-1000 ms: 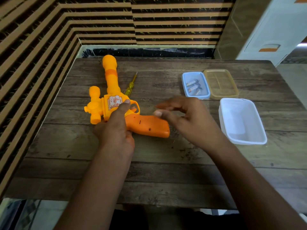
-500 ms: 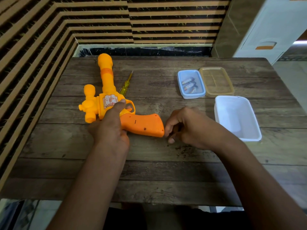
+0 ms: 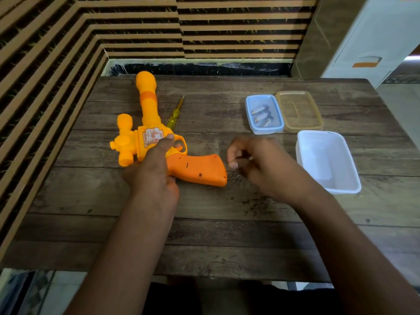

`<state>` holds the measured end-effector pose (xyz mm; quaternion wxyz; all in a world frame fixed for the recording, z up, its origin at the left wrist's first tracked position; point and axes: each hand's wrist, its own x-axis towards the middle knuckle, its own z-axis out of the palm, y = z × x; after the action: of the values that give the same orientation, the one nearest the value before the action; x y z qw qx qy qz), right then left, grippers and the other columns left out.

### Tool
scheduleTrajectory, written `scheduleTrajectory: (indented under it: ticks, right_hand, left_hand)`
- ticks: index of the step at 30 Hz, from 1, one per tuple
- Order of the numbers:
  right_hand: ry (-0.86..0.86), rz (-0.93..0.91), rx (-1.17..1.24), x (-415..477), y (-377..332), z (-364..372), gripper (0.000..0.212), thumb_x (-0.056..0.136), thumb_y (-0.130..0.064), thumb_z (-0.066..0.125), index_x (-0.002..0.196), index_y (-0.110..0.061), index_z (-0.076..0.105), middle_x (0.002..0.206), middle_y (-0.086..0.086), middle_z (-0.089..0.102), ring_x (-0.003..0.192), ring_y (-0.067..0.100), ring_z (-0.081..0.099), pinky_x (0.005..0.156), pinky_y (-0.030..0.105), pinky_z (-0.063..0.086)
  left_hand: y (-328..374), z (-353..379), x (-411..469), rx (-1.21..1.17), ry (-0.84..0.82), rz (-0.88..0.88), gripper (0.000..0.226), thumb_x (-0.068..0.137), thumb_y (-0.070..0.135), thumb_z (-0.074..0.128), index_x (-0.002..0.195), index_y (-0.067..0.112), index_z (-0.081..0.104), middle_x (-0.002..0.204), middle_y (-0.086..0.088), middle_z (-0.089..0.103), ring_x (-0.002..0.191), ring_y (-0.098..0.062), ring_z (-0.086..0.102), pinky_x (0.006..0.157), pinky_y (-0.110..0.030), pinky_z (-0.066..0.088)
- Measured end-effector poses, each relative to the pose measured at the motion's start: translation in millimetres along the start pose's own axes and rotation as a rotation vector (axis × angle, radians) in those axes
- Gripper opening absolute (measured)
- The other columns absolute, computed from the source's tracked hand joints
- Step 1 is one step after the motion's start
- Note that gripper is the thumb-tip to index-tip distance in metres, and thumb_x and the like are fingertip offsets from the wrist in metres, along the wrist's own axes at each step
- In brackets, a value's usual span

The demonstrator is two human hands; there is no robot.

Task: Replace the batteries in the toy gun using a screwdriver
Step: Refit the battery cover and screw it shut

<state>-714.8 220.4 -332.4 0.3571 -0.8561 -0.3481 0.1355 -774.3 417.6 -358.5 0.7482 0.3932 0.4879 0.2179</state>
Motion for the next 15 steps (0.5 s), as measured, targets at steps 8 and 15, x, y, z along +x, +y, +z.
scheduleTrajectory:
  ticks: [8,15]
  right_hand:
    - [0.168,-0.135,0.130,5.4,-11.8,11.0,0.011,0.093,-0.009,0.073,0.092,-0.019,0.075,0.087,-0.009,0.069,0.081,0.006,0.061,0.069,0.014,0.044]
    - [0.086,-0.280,0.022,13.0,-18.0,29.8,0.012,0.086,-0.003,0.071,0.088,-0.014,0.075,0.093,-0.001,0.061,0.089,0.010,0.054,0.077,0.013,0.037]
  left_hand:
    - [2.4,2.4,-8.8,-0.002,-0.015,-0.012,0.043,0.084,0.017,0.087,0.124,0.021,0.071,0.100,0.004,0.078,0.066,0.000,0.073,0.044,-0.015,0.051]
    - [1.7,0.8,-9.5,-0.010,0.011,-0.001,0.052,0.079,0.018,0.090,0.128,0.022,0.071,0.117,0.002,0.078,0.090,-0.009,0.076,0.059,-0.023,0.058]
